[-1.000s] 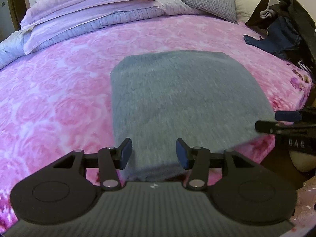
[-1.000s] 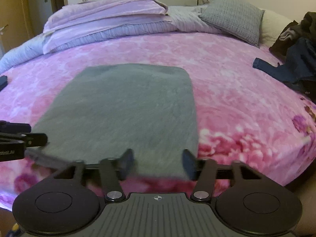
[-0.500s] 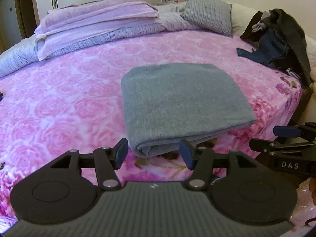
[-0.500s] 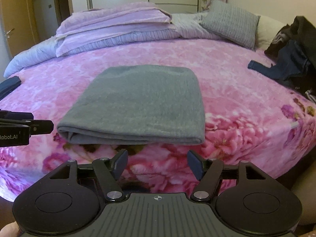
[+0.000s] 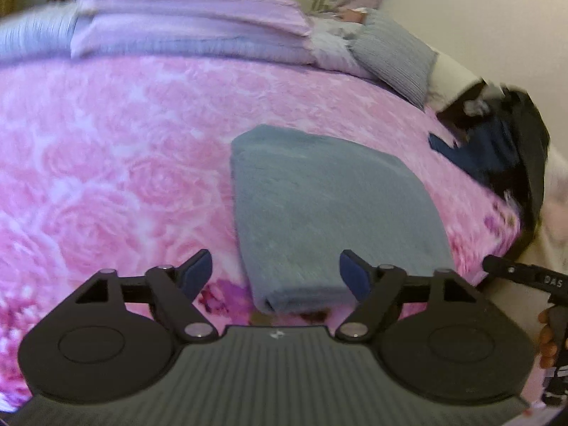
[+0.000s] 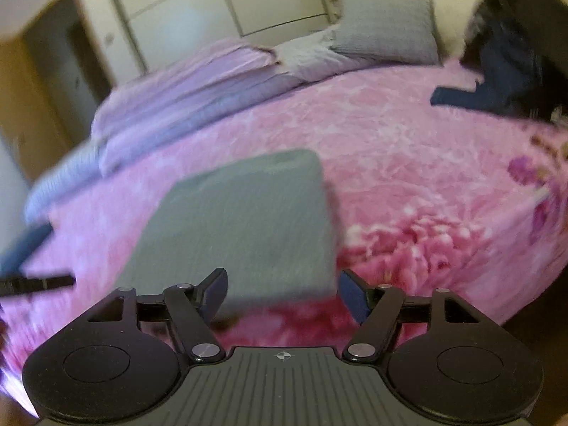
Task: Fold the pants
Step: 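Grasp the folded sweatpants edge with the left gripper while the right gripper grasps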
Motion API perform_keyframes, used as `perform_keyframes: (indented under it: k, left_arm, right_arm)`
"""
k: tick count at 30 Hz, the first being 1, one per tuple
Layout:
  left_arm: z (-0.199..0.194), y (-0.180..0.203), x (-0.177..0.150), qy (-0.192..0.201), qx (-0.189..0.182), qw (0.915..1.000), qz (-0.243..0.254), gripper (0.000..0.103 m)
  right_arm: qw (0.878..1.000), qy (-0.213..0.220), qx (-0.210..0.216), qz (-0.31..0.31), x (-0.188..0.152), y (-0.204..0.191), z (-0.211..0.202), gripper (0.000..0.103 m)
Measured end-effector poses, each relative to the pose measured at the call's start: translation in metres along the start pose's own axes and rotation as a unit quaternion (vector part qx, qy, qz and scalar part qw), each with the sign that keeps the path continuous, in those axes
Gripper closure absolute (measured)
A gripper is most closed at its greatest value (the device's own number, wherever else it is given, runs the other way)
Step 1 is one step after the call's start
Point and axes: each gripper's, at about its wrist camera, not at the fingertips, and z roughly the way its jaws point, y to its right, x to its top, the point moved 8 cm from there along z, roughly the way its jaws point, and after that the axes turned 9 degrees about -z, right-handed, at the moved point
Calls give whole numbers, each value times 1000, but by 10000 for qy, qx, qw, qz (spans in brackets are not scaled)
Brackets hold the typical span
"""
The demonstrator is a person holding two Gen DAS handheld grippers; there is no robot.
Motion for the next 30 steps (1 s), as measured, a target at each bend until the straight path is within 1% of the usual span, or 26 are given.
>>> perform_keyframes:
  k: [2,4,8,12,13,16,19,23,25,27,28,29,30]
  left_arm:
    - [23,-15,11,-205,-169,9989,-387,26]
    - [47,-26,20,-372,-303,9964,-693,26]
    - [98,-42,34,-700,-605,9874,-1282,26]
    - [132,-53,43,-927,-808,9792,-1613,30]
    - [138,-54,44,-979,-868,9777,-1644,31]
    - [149,-51,46,-1104,-1142,9728,-1686,32]
    - [160,-45,44,-1227,-1335,9685,-1708,35]
    - [173,-35,46,-1254,-1412,9668,-1721,36]
    - [178,-30,47,-1239,-1372,9684,-1678,36]
    - [181,-24,48,-1203,-1297,9719,-1556,36]
    - [181,-22,48,-1181,-1255,9736,-1497,37]
    - [180,-21,48,-1142,-1176,9767,-1382,42]
    - [179,-19,48,-1102,-1109,9791,-1304,43]
  right_arm:
    - [9990,-115,197,381,11,23,19,27]
    - [9957,-268,547,696,19,45,47,26]
    - [9883,-596,977,1012,25,78,104,26]
    - [9743,-971,1482,1391,27,98,153,26]
    - [9690,-1104,1625,1495,26,101,164,26]
    - [9581,-1223,2016,1624,31,109,180,27]
    - [9506,-1347,2300,1592,33,112,191,36]
    - [9469,-1354,2441,1598,32,114,198,38]
    - [9452,-1297,2499,1653,30,115,199,39]
    - [9465,-1237,2485,1646,30,113,201,43]
    - [9470,-1199,2481,1654,30,111,202,48]
    - [9475,-1160,2476,1658,29,108,204,51]
    - [9506,-1099,2407,1625,28,106,205,52]
